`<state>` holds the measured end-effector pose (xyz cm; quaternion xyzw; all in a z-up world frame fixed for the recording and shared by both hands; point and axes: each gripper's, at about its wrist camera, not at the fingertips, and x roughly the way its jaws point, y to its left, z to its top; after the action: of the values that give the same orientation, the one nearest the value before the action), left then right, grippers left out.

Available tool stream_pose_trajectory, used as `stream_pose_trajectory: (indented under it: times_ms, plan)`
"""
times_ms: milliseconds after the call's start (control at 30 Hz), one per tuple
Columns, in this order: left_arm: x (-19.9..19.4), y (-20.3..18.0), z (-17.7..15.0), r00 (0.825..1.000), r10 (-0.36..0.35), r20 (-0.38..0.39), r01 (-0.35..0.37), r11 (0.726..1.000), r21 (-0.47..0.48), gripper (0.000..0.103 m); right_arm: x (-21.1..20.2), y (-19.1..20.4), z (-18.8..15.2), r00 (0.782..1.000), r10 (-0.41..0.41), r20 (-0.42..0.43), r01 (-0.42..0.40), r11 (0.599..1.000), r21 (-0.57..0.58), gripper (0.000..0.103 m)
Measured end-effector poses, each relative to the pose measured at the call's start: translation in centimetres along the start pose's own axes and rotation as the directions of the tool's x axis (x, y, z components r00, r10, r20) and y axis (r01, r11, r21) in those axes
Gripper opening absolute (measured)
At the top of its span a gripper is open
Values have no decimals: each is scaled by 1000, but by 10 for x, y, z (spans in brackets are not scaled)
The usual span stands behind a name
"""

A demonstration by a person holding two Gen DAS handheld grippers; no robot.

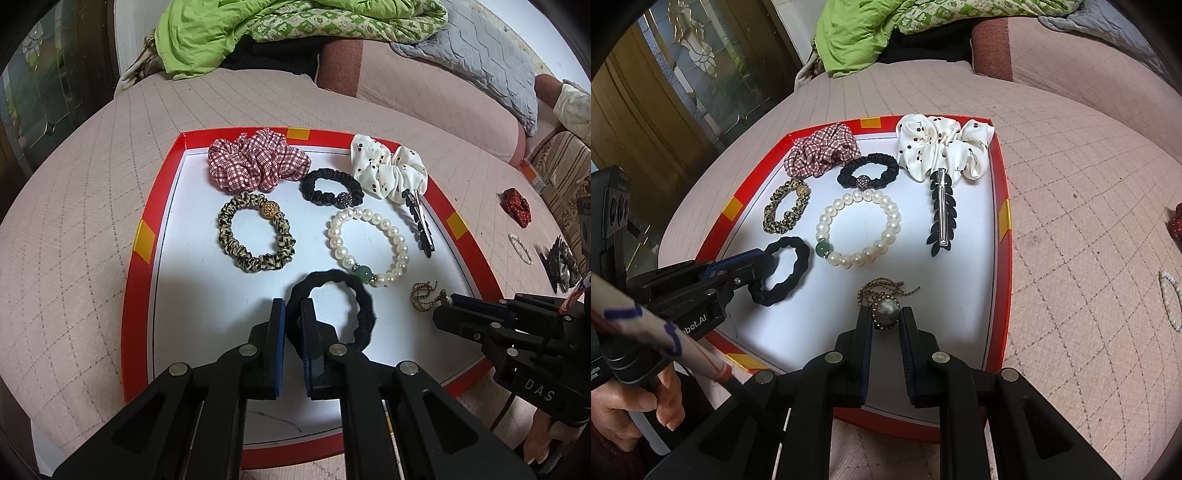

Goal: Organize jewelry
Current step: 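Lower the hair tie into the tray with left tool while right releases the pendant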

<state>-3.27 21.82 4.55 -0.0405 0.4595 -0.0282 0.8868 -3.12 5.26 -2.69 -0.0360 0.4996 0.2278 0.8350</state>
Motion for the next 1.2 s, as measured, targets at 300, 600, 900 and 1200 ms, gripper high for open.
stream_pose_trajectory:
  times_ms: [300, 600, 900, 1200]
  plan:
    - [-1, -2, -1, 1000, 10, 0, -10, 1000, 6, 29, -1, 1, -1, 1000, 1, -6, -1, 1000, -3, 17]
    - [-3, -3, -3, 1000, 15, -5, -15, 1000, 12, 34, -2, 2, -3, 1000, -4, -12, 4, 1000, -5, 17]
    - [-6, -2, -5, 1000, 24, -11, -24, 1000, 8, 37, -4, 1, -6, 1000, -16, -18, 16, 1000, -8, 26]
    - [-12, 0, -5, 999, 42, 0, -42, 999, -2, 50, -15, 2, -11, 999, -38, -1, 38, 999, -15, 32]
